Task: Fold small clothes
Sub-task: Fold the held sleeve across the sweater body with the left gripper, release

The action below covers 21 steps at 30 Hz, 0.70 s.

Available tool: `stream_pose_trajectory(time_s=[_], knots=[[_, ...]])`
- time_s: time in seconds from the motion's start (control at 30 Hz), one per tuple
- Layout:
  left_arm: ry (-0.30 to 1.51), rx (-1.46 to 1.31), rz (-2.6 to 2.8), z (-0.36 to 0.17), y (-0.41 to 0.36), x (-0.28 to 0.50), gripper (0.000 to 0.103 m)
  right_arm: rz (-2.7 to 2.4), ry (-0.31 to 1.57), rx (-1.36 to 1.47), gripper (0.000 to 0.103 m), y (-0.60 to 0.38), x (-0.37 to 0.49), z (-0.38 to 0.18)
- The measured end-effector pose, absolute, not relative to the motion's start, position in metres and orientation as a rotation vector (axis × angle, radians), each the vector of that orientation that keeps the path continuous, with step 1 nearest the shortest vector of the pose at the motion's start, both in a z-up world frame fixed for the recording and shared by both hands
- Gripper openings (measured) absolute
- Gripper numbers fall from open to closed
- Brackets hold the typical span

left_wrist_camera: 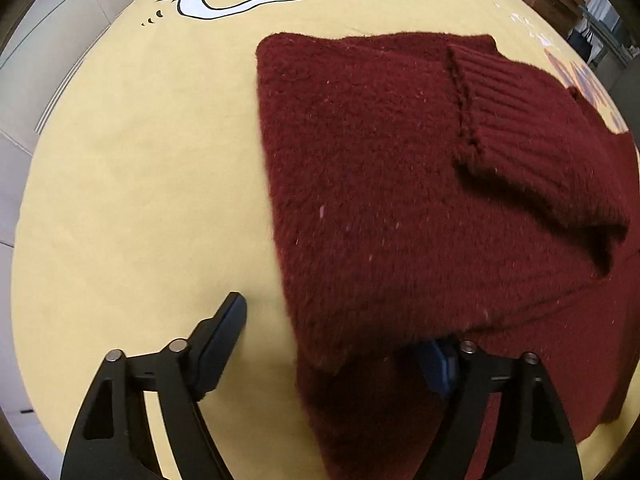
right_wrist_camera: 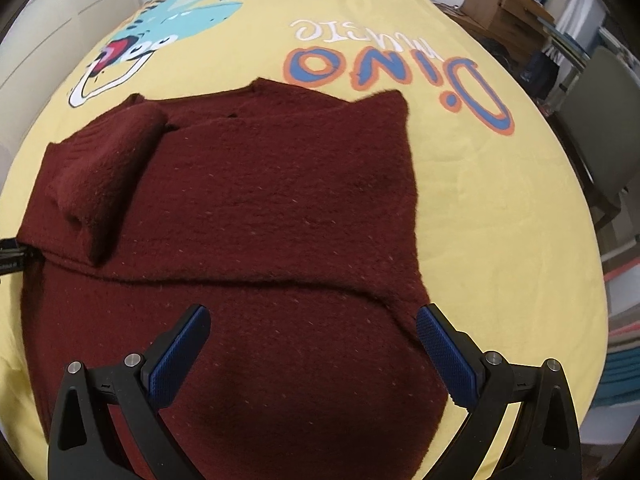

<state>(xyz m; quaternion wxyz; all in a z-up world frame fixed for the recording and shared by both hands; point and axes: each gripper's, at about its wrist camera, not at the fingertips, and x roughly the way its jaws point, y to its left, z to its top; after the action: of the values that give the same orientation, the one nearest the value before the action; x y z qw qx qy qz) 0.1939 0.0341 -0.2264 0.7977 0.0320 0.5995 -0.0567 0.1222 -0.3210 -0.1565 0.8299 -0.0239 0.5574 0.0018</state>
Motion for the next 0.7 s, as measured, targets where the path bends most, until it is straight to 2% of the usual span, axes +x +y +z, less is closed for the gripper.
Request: stream_pose_trajectory(time_s=[0.07, 0.23, 0.3, 0.5, 0.7], knots=[[1.28, 0.057, -0.153, -0.226, 0.029, 0.196, 0.06, 0.022, 1.172, -0.072, 0.103, -0.306, 0.131, -0.152], [1.261, 0.068, -0.221, -0.226, 0.015, 0.195, 0.022, 0.114, 1.138, -0.143, 0.102, -0.251, 0.154, -0.14], [1.26, 0.053, -0.225, -0.224, 0.016, 0.195, 0.012, 0.163, 1.119, -0.186, 0.102, -0.223, 0.164, -0.135], [1.255, 0.038, -0.239, -0.225, 0.01, 0.191, 0.011, 0.316, 1.07, -0.371, 0.102, -0.132, 0.186, -0.134], [1.266, 0.038, -0.221, -0.236, 0.008, 0.207, 0.011, 0.409, 1.081, -0.483, 0.102, -0.075, 0.207, -0.158]])
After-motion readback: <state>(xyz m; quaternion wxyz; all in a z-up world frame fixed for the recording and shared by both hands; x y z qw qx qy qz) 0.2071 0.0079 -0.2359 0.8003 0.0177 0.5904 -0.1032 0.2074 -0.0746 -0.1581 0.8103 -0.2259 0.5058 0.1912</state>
